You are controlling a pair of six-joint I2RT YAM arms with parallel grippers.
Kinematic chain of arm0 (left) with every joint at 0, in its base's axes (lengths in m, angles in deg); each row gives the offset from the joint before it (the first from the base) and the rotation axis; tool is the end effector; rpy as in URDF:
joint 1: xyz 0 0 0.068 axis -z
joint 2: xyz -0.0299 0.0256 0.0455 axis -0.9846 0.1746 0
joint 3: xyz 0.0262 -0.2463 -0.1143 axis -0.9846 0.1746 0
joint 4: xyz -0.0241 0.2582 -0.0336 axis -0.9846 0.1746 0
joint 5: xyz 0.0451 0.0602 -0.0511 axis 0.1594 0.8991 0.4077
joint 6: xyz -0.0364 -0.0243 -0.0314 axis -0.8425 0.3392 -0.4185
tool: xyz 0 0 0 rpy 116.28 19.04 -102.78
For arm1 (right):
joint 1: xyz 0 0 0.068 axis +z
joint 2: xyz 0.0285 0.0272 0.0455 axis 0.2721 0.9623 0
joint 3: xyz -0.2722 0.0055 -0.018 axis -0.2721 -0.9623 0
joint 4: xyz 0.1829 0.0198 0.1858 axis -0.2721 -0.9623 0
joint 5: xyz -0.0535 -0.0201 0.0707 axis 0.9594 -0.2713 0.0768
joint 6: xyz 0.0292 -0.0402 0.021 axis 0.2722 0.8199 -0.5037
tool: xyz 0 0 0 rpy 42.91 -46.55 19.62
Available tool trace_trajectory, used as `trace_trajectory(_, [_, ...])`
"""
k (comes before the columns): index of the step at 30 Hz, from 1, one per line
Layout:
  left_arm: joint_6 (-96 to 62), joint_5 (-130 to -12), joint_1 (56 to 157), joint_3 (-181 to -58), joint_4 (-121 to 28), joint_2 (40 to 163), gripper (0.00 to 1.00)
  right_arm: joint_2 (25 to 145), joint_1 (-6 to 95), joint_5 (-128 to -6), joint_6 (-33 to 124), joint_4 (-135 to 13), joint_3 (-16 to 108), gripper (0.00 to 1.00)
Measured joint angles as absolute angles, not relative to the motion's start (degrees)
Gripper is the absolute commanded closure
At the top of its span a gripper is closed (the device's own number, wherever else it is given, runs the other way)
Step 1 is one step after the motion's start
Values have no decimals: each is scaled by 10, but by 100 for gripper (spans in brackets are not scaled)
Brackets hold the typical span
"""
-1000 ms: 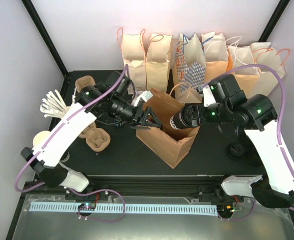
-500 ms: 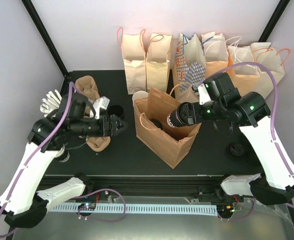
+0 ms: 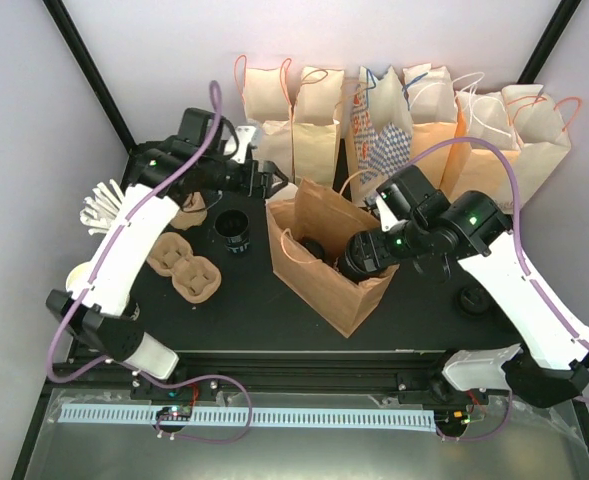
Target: Pack the takeout coffee
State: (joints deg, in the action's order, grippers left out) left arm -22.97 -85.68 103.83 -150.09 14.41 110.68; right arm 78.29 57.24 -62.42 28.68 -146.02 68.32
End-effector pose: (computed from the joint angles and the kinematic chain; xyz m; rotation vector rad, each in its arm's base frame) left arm 0.2616 -0.1310 0.4393 0.3509 2.3304 -0.8232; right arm 0.1496 0.1345 0.4248 -0.4427 2.6807 0.4242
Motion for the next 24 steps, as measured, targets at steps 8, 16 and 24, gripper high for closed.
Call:
trace_trajectory(8, [-120, -851, 1097, -1582, 169, 1212, 9, 763, 601, -614, 258, -1461, 649, 49])
trace_trajectory(16, [-71, -807, 1161, -1605, 210, 1243, 28, 762, 605, -605, 245, -1462, 638, 49])
trace_trajectory(24, [-68, -740, 1170, -1625, 244, 1257, 98, 748, 636, -603, 245, -1452, 607, 50])
